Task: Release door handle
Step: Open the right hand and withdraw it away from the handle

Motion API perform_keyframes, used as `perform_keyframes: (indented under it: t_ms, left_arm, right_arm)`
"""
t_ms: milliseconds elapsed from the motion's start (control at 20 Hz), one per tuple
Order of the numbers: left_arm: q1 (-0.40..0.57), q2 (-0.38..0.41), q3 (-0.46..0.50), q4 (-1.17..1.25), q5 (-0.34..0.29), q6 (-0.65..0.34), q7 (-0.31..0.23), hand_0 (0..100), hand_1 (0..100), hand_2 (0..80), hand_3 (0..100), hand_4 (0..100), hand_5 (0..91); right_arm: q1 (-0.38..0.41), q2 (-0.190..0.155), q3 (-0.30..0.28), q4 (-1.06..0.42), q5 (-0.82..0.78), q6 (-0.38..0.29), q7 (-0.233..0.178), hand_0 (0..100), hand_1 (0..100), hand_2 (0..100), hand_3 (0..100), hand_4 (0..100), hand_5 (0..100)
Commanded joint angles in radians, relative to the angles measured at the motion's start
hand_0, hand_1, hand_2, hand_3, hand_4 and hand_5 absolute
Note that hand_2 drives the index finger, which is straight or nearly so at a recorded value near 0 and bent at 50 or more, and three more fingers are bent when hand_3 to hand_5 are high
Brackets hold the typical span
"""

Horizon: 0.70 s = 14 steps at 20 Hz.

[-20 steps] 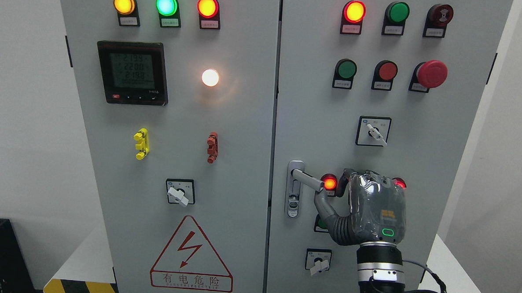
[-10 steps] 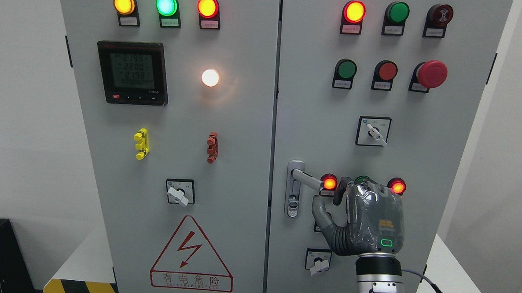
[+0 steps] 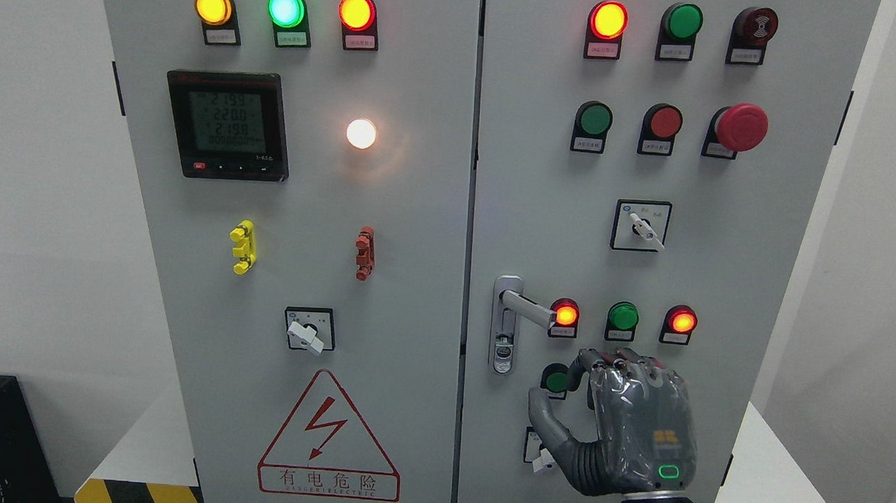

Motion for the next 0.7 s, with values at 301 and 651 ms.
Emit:
perform_keyframes:
  t_ms: [301,651]
  left_arm:
    - [0.000,0.000,0.000,0.000,0.000,0.001,-0.001,0,0,4.6,11,1,0.0]
    - [0.000,0.000,0.000,0.000,0.000,0.000,-0.001,0,0,4.7,11,1,0.0]
  right_arm:
    - [0.092,-0.004,-0.279,-0.106,-0.135,-0.137,0.002,28,40,21,33,26,12]
    - [0.081,-0.004,-0.286,-0.131,-0.212,-0.134,0.002,32,28,0,0,0,0]
